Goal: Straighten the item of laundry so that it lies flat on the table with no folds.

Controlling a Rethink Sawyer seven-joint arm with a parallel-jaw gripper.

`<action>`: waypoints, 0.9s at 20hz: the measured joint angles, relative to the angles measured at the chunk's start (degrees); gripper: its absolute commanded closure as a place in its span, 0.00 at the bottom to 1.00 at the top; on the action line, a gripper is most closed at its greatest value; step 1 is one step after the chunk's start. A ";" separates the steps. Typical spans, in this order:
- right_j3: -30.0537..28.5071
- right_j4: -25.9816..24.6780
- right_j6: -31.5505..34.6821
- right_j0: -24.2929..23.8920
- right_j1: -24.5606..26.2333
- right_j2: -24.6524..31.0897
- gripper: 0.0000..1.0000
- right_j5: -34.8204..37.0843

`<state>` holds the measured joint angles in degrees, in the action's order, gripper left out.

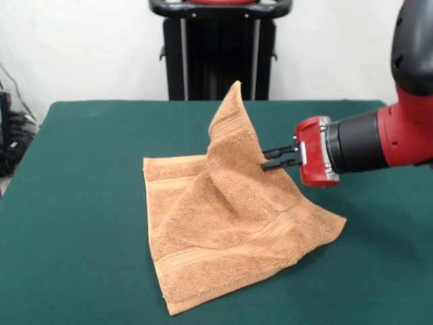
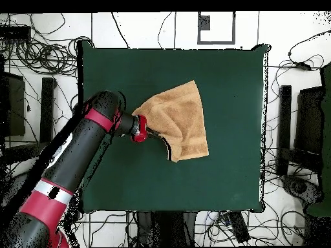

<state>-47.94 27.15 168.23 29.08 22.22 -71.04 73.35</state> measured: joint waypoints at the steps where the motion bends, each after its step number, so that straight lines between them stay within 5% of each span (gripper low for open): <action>1: 0.00 0.00 0.00 0.00 -0.01 0.00 1.00 0.00; 18: 2.91 1.25 0.00 -1.45 -0.04 -0.07 1.00 2.20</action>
<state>-45.03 28.40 168.23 27.63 22.18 -71.12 75.55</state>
